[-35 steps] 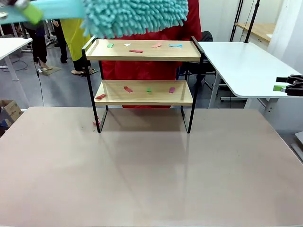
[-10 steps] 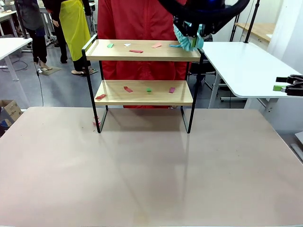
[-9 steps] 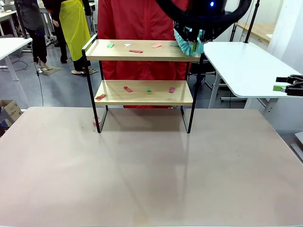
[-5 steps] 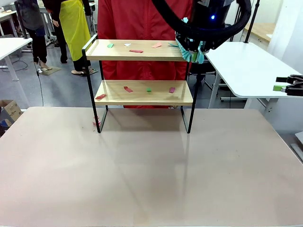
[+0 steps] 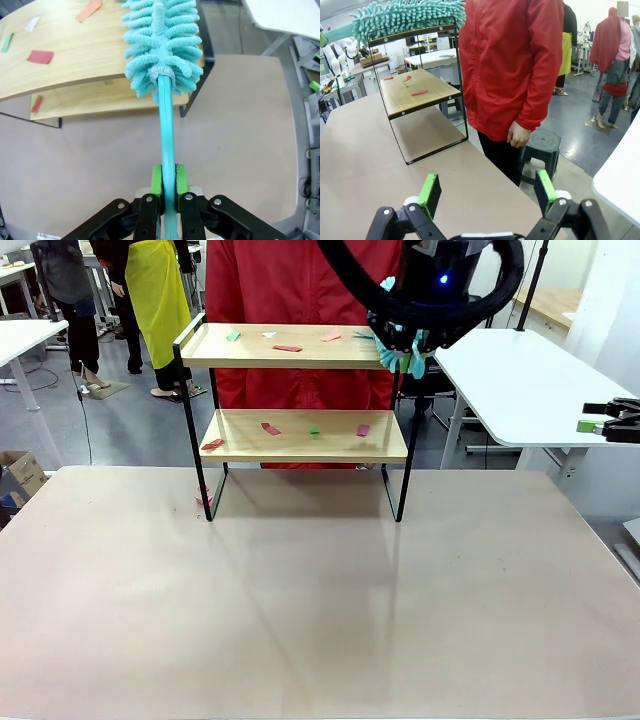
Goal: Clean the shelf.
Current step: Clean the specific section of the Shelf indicated by the human with the Duster.
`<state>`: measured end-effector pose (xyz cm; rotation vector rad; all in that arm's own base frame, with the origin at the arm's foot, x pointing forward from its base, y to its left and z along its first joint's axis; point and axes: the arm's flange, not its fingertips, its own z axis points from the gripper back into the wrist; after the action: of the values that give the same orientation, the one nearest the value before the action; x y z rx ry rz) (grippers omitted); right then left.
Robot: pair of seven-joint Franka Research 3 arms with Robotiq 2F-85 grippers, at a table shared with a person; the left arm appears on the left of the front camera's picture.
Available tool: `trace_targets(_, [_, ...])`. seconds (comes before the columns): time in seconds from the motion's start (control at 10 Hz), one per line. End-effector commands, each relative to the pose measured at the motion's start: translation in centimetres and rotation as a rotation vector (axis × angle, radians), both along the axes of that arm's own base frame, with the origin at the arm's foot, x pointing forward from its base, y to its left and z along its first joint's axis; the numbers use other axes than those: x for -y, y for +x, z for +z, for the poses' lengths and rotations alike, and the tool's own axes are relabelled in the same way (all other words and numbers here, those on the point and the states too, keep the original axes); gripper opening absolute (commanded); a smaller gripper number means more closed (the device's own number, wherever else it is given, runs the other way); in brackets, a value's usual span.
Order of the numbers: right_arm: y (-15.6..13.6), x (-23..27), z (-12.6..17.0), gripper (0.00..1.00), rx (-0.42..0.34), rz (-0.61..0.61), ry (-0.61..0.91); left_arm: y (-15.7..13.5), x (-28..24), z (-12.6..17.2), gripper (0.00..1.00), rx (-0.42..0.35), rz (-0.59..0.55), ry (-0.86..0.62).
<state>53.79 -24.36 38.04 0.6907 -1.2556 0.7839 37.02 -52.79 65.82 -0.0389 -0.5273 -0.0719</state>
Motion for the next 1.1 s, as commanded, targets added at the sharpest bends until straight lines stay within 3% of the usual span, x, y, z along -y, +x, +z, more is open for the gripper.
trace_targets(0.0, [0.1, -0.3, 0.8, 1.00, -0.015, -0.016, -0.007, 0.5, -1.8, 0.6, 0.13, -0.057, 0.011, 0.045])
trace_targets(0.4, [0.1, -0.3, 0.8, 1.00, -0.015, -0.016, -0.007, 1.6, -7.0, 0.7, 0.13, -0.103, 0.057, 0.110])
trace_targets(1.0, [0.1, -0.3, 0.8, 1.00, -0.015, -0.016, -0.007, 3.2, -13.7, -0.7, 0.13, -0.146, 0.024, 0.157])
